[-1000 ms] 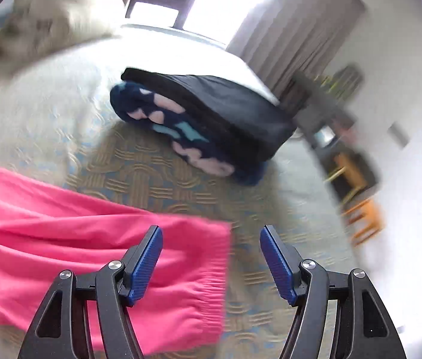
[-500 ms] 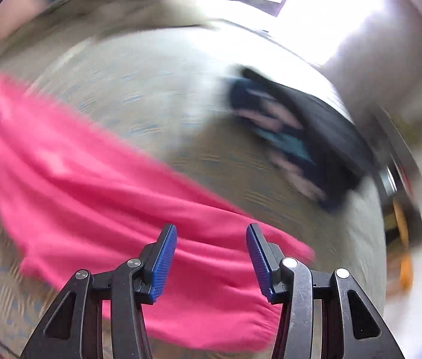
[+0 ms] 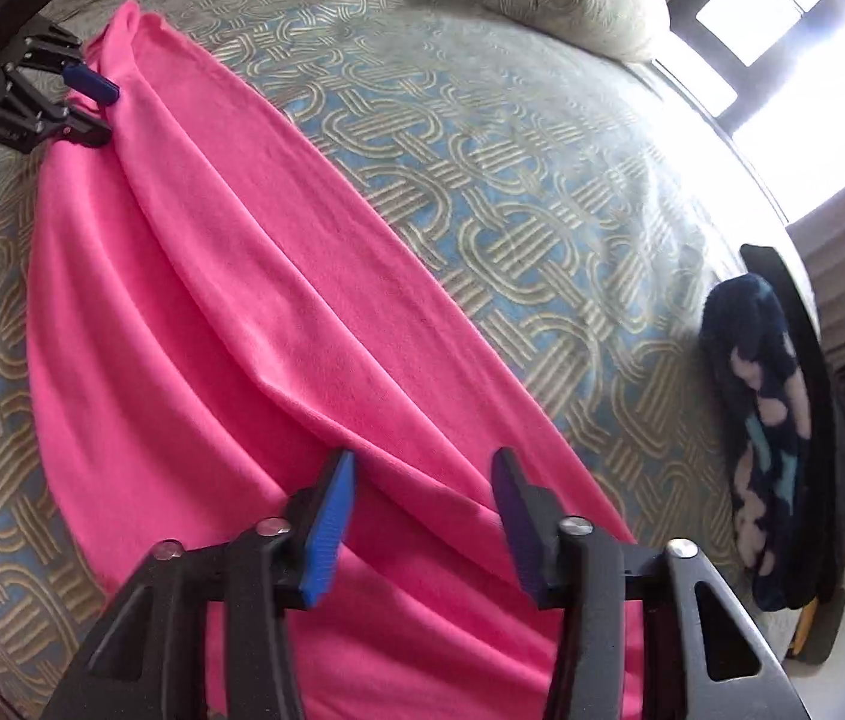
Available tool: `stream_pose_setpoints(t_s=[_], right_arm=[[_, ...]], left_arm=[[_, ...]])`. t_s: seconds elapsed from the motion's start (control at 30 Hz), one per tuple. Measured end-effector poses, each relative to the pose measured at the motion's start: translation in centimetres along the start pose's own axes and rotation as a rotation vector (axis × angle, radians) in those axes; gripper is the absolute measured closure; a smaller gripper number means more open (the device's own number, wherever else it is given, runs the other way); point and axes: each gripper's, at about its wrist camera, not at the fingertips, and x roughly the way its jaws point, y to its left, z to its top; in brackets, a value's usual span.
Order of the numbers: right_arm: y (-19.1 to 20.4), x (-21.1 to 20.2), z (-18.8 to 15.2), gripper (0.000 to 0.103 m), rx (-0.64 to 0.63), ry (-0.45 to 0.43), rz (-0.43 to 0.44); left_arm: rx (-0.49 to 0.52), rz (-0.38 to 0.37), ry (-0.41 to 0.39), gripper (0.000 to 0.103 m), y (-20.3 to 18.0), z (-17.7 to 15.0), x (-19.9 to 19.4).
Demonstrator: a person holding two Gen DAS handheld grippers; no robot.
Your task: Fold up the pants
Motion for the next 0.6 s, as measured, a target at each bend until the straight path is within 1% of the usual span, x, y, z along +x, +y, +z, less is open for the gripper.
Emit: stream_pose_setpoints(t_s=[0.03,0.07,0.1,0.13,0.17,0.23,0.27,0.3,0.33,0.4,0.47,0.5,0.53,0.57,0.6], right_arm=[[-0.2,0.0,0.2,0.100,0.026,0.004,0.011],[-0.4,0.0,0.5,0.100,0.049,-0.012,0.012],[-0.9,-0.1,0.5,0.101,0.076,-0.029,0.014],[-1.9,-0.4,0.6,0.101,0.130,-0.055,0.020],[-2.6,-0.6,0.6,0.101,0.172,-0.073,0.026],[-4.4,-1.0,0.7,0.101,0.271,-0.104,0.026],[-5.4,-1.1,0.7,0.101,0.315,-0.112,0.003],[-6.2,-1.0,0.6,0.101,0.347,-0.112,-0.003],[-7.1,-0.8,0.7,0.101,0.387,-0.108,0.002],[-8.4,-0.1,0.6,0.101,0.437,-0.089,0.010],[-8.6,-0.2,0.4,0.100,0.434,-0.092,0.058],[-8.6,-0.1,0.2,0.099,0.425,-0.098,0.084],[-8.2,-0.4,0.0,0.096,0.405,-0.101,0.112],[-7.7,-0.6,-0.2,0.092,0.374,-0.105,0.135],[-7.3,-0.6,-0.3,0.084,0.350,-0.109,0.139]], left_arm=[[-0.002,-0.001,-0.005,0.054,0.0,0.3,0.1],[-0.006,-0.008,-0.007,0.059,0.1,0.5,0.2],[-0.009,-0.022,-0.014,0.067,0.3,0.8,0.3],[-0.010,-0.037,-0.020,0.087,0.4,1.1,0.3],[-0.011,-0.034,-0.023,0.094,0.5,1.5,0.2],[-0.022,0.027,-0.055,0.095,0.8,2.7,0.1],[-0.032,0.054,-0.066,0.095,1.1,3.2,0.1],[-0.054,0.076,-0.079,0.095,1.6,3.9,0.1],[-0.079,0.076,-0.087,0.095,2.2,4.4,0.0],[-0.113,0.050,-0.101,0.095,3.2,5.3,-0.5],[-0.093,0.023,-0.115,0.095,3.3,5.1,-1.3],[-0.071,-0.008,-0.120,0.095,3.2,4.8,-1.9],[-0.045,-0.055,-0.117,0.087,2.9,4.3,-2.2],[-0.017,-0.104,-0.109,0.070,2.7,3.8,-2.6],[0.018,-0.140,-0.102,0.059,2.2,3.1,-2.8]])
